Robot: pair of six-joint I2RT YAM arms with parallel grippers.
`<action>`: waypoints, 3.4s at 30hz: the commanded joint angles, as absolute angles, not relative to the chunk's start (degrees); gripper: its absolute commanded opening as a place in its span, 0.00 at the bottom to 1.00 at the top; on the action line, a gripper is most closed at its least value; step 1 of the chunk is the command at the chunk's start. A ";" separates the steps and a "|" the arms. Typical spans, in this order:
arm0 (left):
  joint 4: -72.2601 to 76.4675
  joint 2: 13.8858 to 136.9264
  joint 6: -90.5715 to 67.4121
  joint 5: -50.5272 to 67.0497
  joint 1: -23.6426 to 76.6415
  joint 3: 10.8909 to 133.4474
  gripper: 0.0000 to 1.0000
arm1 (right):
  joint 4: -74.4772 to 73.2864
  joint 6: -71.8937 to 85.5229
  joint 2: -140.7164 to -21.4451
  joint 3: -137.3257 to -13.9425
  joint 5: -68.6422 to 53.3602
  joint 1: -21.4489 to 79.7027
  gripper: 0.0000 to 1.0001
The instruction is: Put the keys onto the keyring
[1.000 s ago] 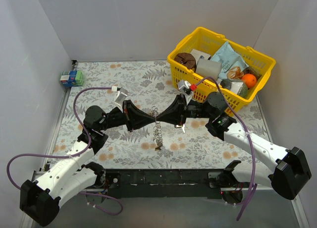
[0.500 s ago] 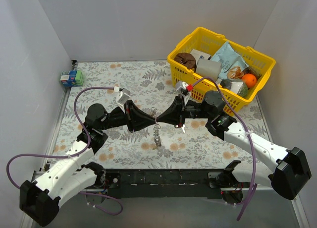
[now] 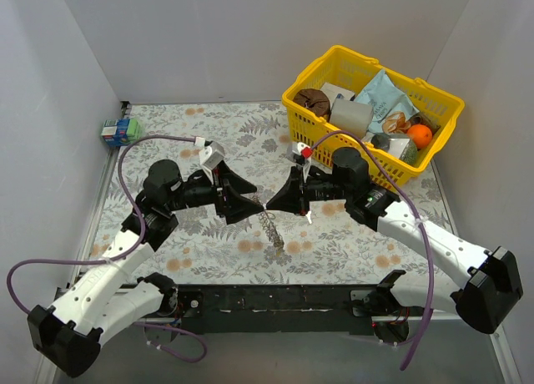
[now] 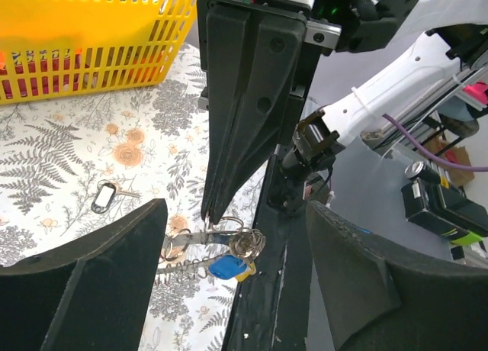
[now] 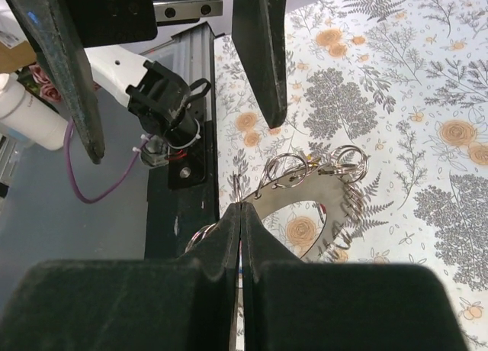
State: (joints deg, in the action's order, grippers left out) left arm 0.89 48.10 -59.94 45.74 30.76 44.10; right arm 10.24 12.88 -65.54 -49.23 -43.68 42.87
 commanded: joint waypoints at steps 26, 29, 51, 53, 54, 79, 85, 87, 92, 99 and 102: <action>-18.19 60.64 -48.78 53.44 30.94 55.11 0.49 | -8.09 -2.37 -69.43 -60.73 -45.44 43.07 0.01; -18.19 60.82 -48.34 52.39 30.94 54.58 0.49 | -8.00 -2.29 -69.52 -60.82 -45.70 43.07 0.01; -19.77 63.81 -46.23 51.95 31.82 53.96 0.31 | -7.56 -2.02 -69.35 -60.65 -45.70 42.98 0.01; -20.56 64.16 -45.79 51.94 31.90 54.05 0.29 | -7.56 -2.02 -69.35 -60.64 -45.70 43.07 0.01; -20.57 64.42 -45.53 51.94 31.99 54.05 0.28 | -7.56 -2.02 -69.35 -60.64 -45.70 43.07 0.01; -19.70 64.25 -45.43 51.50 33.13 53.18 0.00 | -5.89 -0.44 -69.08 -59.86 -44.91 43.07 0.01; -11.80 59.16 -49.21 50.02 33.22 48.88 0.00 | -2.47 2.46 -67.33 -58.54 -41.93 42.72 0.31; -10.20 57.05 -50.45 49.14 33.14 47.12 0.00 | -1.15 4.13 -65.83 -57.48 -39.57 42.28 0.45; -7.39 54.14 -51.50 46.41 33.22 44.74 0.00 | 2.10 6.32 -61.01 -54.59 -37.53 39.56 0.75; 1.74 48.96 -54.57 43.69 33.22 39.38 0.00 | 7.21 9.67 -55.81 -49.66 -37.26 35.86 0.92; 5.53 46.59 -54.58 42.90 33.22 37.18 0.00 | 7.47 9.93 -55.55 -48.87 -37.79 35.25 0.94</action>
